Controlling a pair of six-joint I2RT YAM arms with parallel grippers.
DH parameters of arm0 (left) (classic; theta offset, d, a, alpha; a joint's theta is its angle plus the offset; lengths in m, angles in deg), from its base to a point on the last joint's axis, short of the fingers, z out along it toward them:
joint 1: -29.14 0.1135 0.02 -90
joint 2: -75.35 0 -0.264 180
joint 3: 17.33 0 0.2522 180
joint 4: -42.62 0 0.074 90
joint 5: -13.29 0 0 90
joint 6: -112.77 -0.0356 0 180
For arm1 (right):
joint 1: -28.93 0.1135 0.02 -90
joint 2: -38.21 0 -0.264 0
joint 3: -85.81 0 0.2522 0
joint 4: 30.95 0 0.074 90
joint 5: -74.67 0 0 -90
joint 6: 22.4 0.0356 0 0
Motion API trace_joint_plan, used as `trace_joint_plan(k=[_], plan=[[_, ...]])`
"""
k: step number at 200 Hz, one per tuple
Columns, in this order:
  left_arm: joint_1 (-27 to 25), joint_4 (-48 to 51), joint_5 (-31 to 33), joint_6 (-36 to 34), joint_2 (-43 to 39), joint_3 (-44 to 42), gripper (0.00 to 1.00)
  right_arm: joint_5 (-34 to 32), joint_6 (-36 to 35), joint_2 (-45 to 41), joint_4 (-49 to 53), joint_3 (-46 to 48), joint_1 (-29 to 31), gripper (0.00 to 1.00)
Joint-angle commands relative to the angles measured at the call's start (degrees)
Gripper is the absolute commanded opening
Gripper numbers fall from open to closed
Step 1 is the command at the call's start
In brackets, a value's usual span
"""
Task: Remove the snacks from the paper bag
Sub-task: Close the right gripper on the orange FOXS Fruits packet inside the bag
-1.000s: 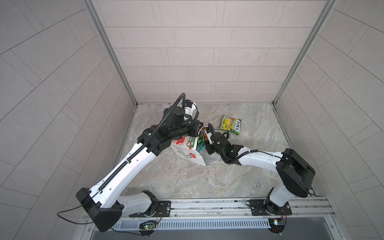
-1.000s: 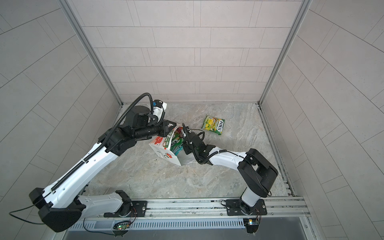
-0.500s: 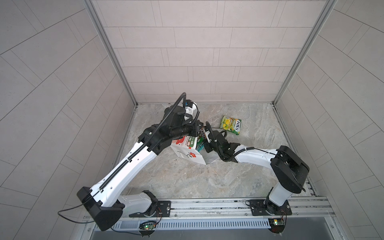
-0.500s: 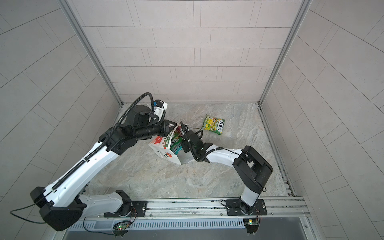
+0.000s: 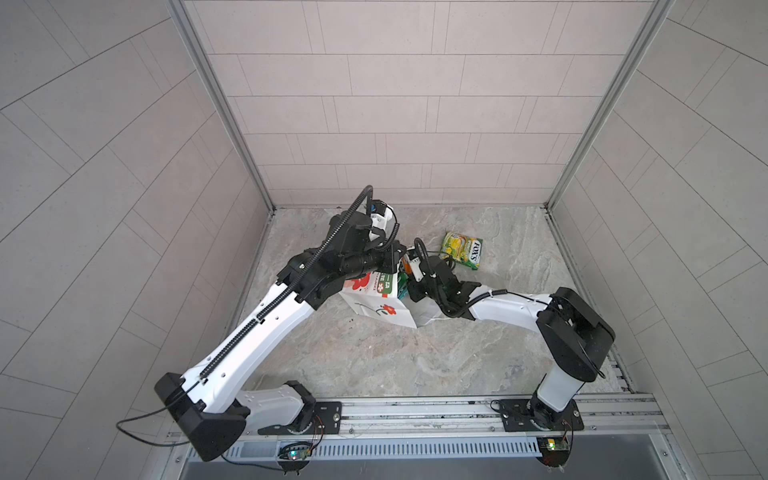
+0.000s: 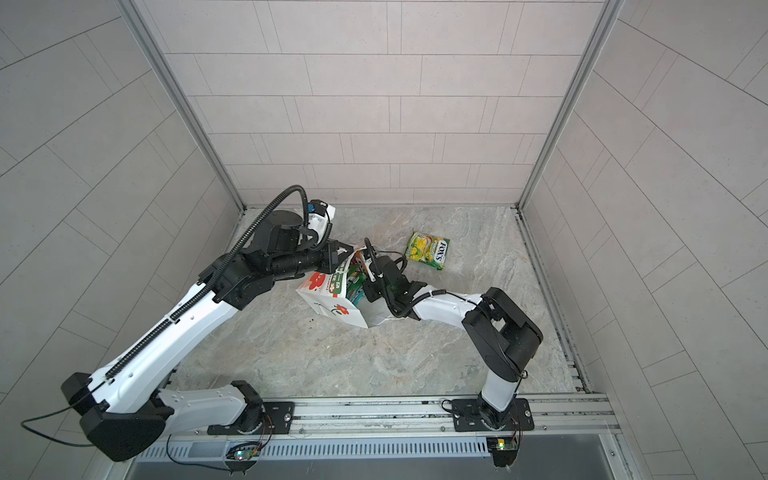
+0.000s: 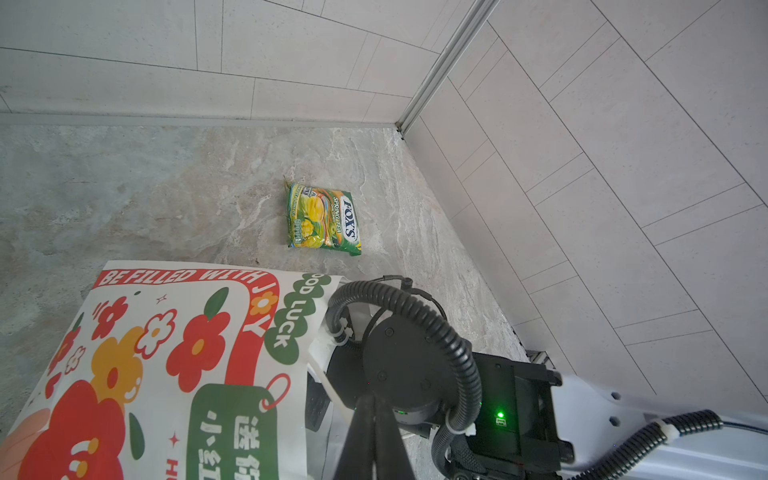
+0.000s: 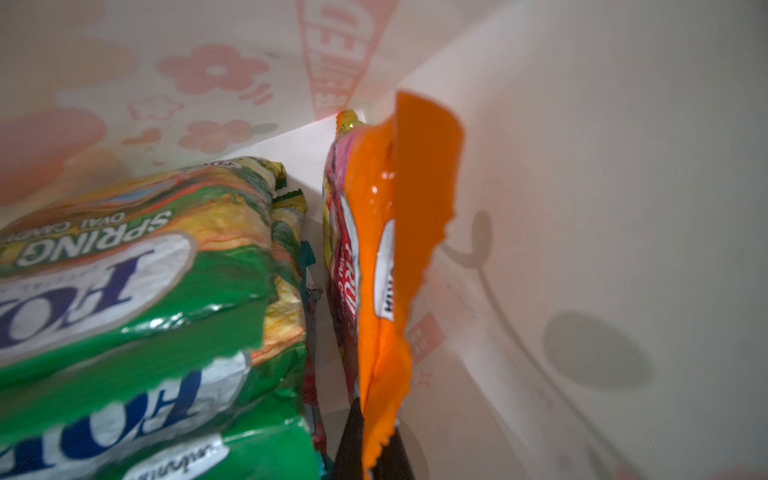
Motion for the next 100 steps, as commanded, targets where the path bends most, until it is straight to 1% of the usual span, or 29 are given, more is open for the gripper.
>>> trace_joint_plan(k=[1,64,100], plan=[[-0.34,-1.54,-0.47,0.16,-1.28,2.17,0.0,1.33,-0.82,-3.78,0.6,0.86,-1.02,0.0],[-0.34,-1.5,4.55,1.59,-1.69,0.97,0.0,5.24,-2.87,-13.32,6.12,4.58,-1.06,0.0],[-0.3,-2.75,5.81,3.04,-1.68,-0.23,0.0,7.6,-3.38,-18.41,9.75,5.87,-1.41,0.0]])
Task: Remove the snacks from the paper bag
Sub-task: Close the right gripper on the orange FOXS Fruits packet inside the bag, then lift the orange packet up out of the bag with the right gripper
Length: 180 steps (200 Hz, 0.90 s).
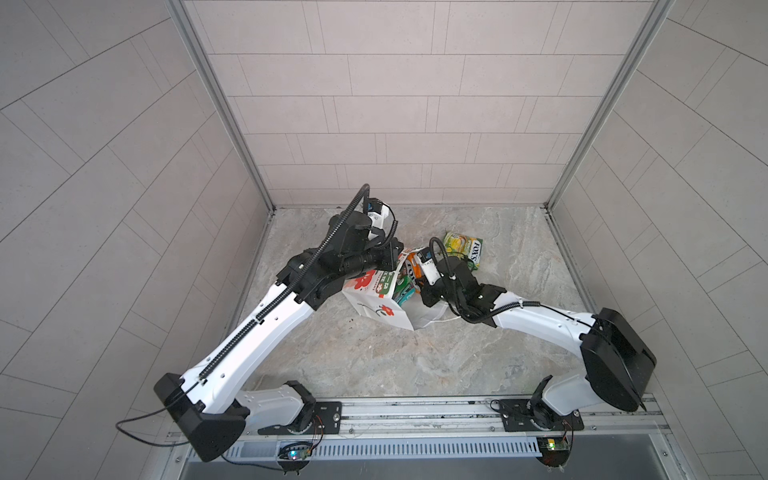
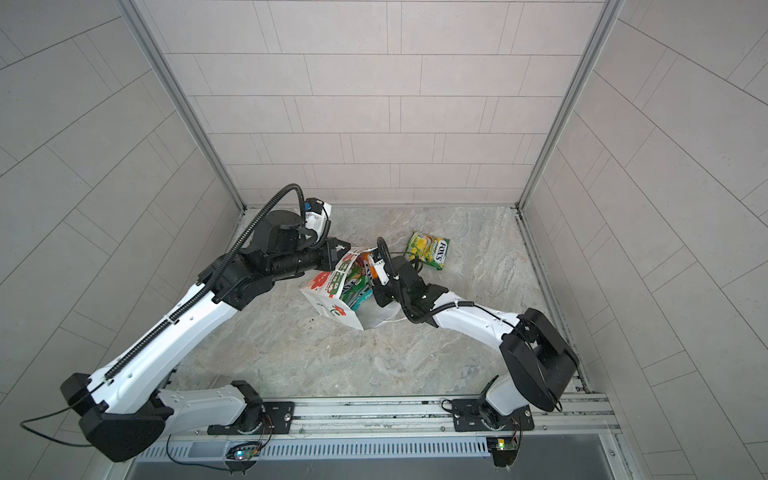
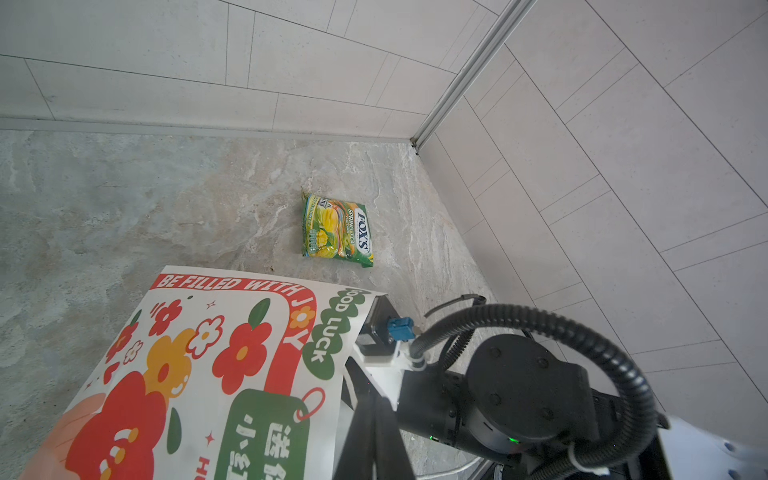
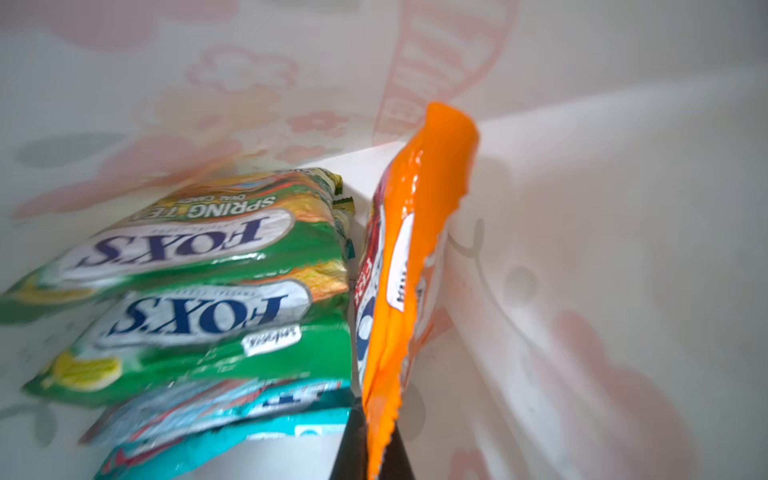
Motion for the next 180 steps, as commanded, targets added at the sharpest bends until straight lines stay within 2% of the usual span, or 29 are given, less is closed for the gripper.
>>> trace_joint_plan(k=[1,79,118,180], plan=[[-0.26,-2.21,1.92,1.48,-1.58,-0.26,0.0,1.97,-1.32,-4.33,2.05,0.51,-0.47,0.0],[-0.38,-2.74,3.37,2.09,-2.03,-1.29,0.0,8.56,0.37,-14.81,5.41,2.91,-2.25,0.0],[-0.38,-3.2,3.47,2.3,-2.03,-1.75,0.0,14.77,3.94,-17.11,5.31,2.64,-4.12,0.0],[-0.33,-3.57,3.66,2.19,-1.36,-2.25,0.0,18.79,7.88,-20.61,3.12,2.25,-5.13,0.0]])
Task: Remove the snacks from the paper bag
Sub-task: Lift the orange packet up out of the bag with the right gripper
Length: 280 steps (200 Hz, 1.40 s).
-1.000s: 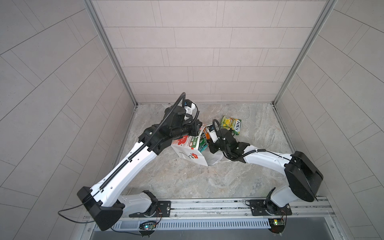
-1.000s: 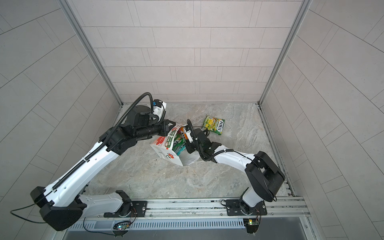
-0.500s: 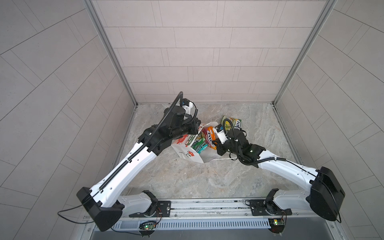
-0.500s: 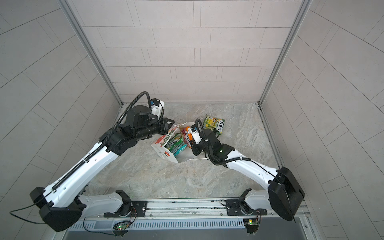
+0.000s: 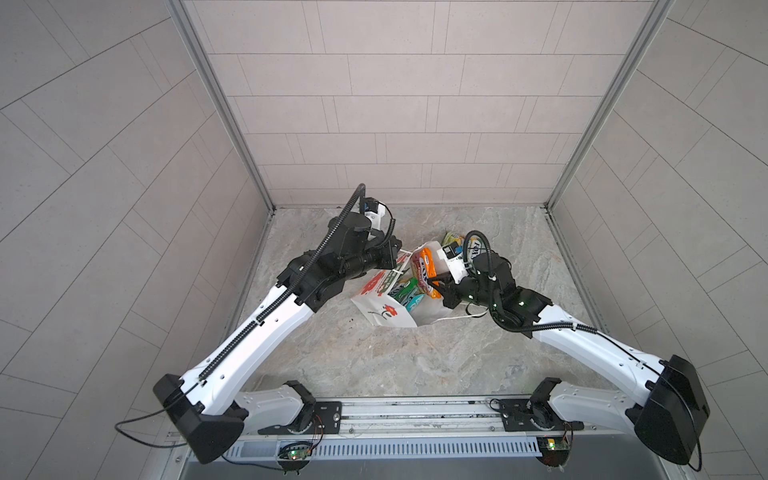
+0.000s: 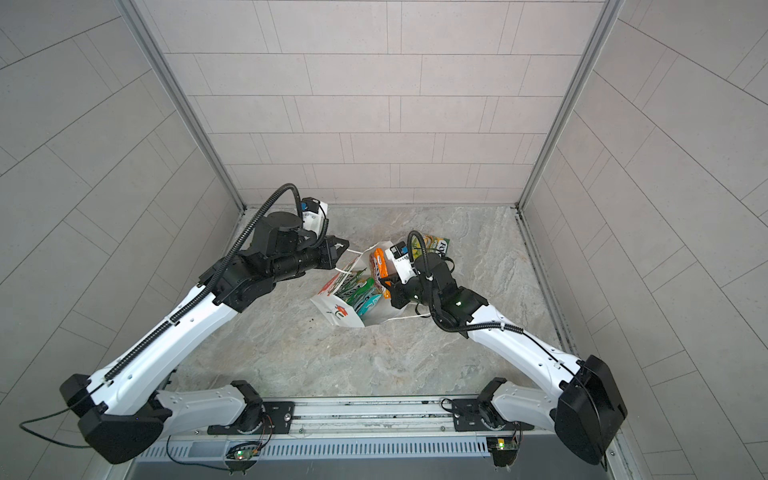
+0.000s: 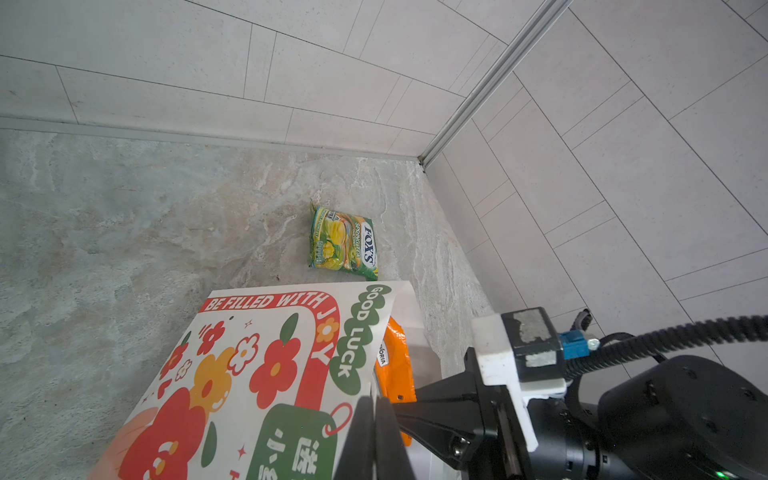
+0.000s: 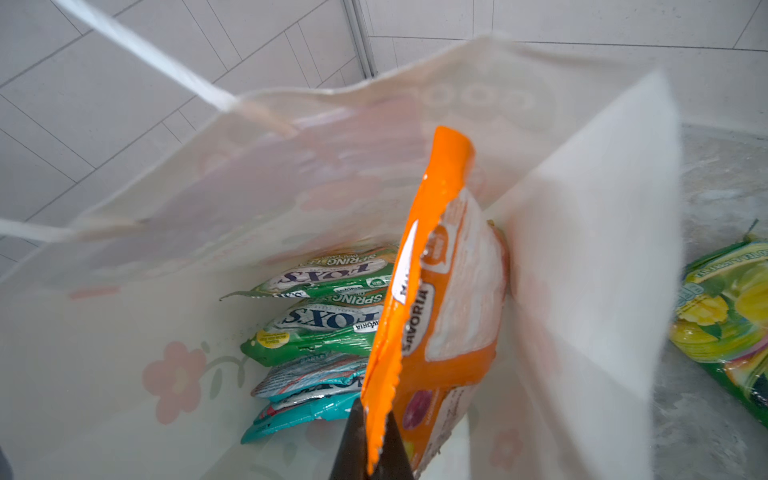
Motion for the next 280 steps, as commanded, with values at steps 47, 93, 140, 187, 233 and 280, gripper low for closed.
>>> trace_joint_plan(k=[47,93,140,187,233,280], plan=[[-0.28,-1.11,0.4,-0.31,-0.76,-0.51,0.0,3.81,4.03,-5.45,-4.82,-2.3,-1.19,0.0],[-0.22,-1.09,0.15,-0.55,-0.64,-0.36,0.0,4.33,6.04,-6.98,-6.93,-4.65,-2.03,0.0],[-0.3,-1.09,0.06,-0.65,-0.72,-0.42,0.0,3.92,8.34,-7.84,-9.75,-6.94,-3.38,0.0],[-0.21,-1.12,0.39,-0.91,-1.11,-0.75,0.0,3.9,8.68,-9.02,-10.29,-10.02,-5.07,0.0],[-0.29,-1.12,-0.05,-1.1,-1.36,-0.75,0.0,-0.35,8.01,-9.76,-11.73,-12.25,-6.38,0.0],[-0.27,-0.95,0.26,-1.36,-1.71,-0.84,0.0,-9.71,3.94,-11.53,-10.36,-13.03,-7.35,0.0]])
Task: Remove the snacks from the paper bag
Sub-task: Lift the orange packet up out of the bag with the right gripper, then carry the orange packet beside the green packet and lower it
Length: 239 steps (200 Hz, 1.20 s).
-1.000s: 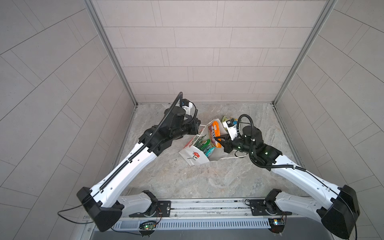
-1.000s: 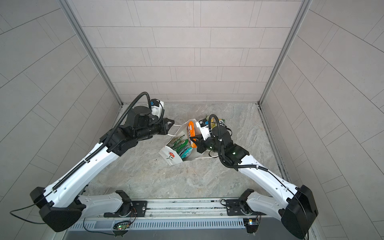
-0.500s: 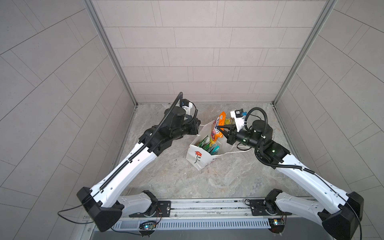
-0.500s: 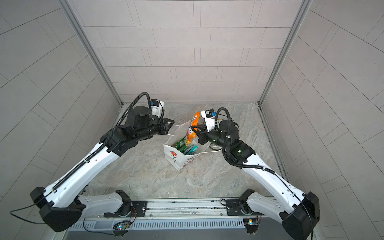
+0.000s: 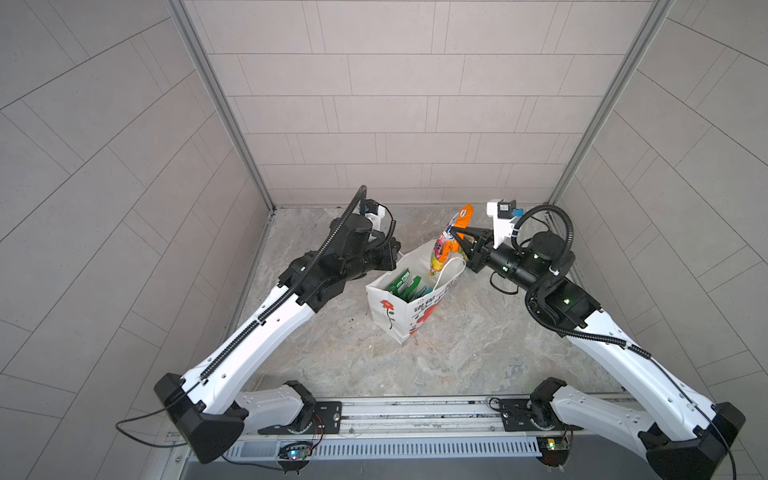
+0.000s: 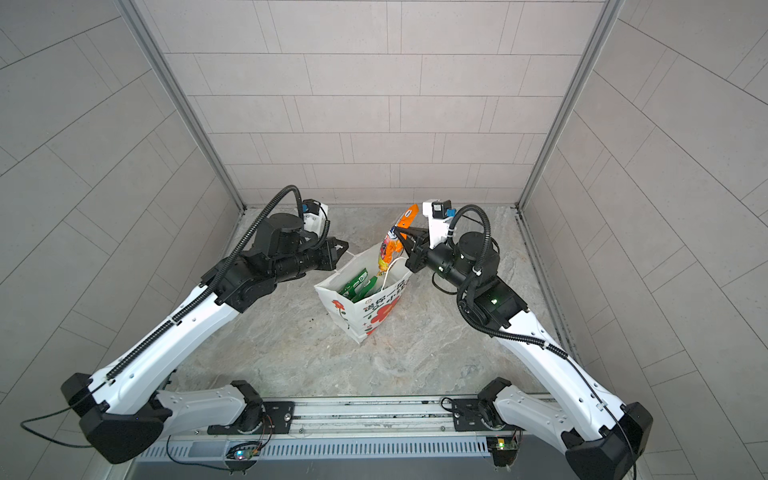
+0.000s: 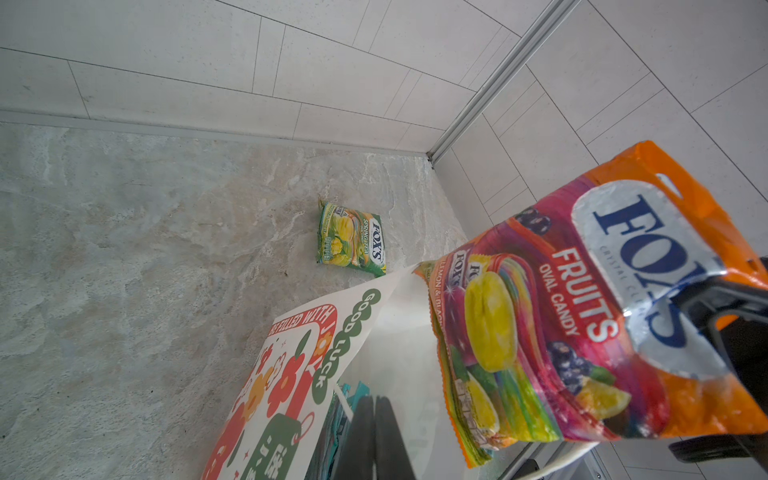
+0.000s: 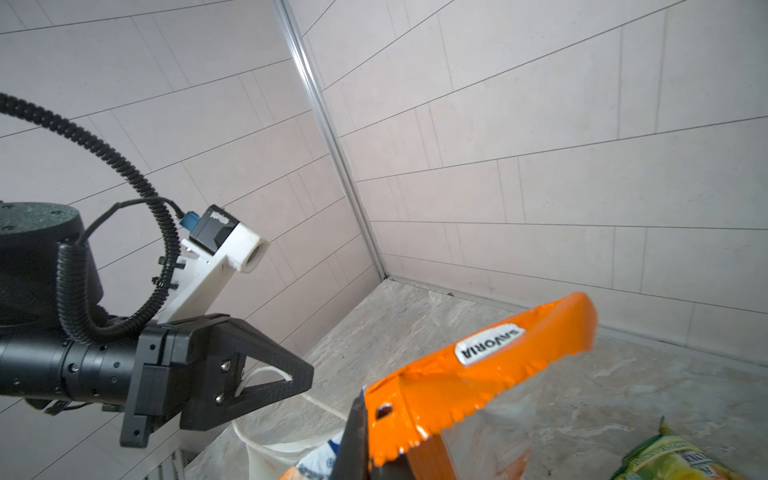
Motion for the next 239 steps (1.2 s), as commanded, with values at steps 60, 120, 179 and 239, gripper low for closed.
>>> trace_joint_plan(k=[60,120,179,239], plan=[[-0.22,-0.84,0.42,-1.59,-2.15,0.08,0.0,-14.44,-7.66,-3.35,0.09,-3.65,-4.05,0.0],[-0.2,-0.73,0.67,-1.76,-2.36,0.21,0.0,-21.02,-10.45,-1.13,11.15,-8.18,-10.49,0.0],[-0.21,-0.66,0.8,-2.09,-2.23,0.63,0.0,-17.51,-12.54,3.03,19.94,-8.12,-19.55,0.0],[-0.19,-0.58,0.89,-2.11,-2.26,0.7,0.0,-13.21,-16.32,11.51,24.3,-6.86,-24.46,0.0]])
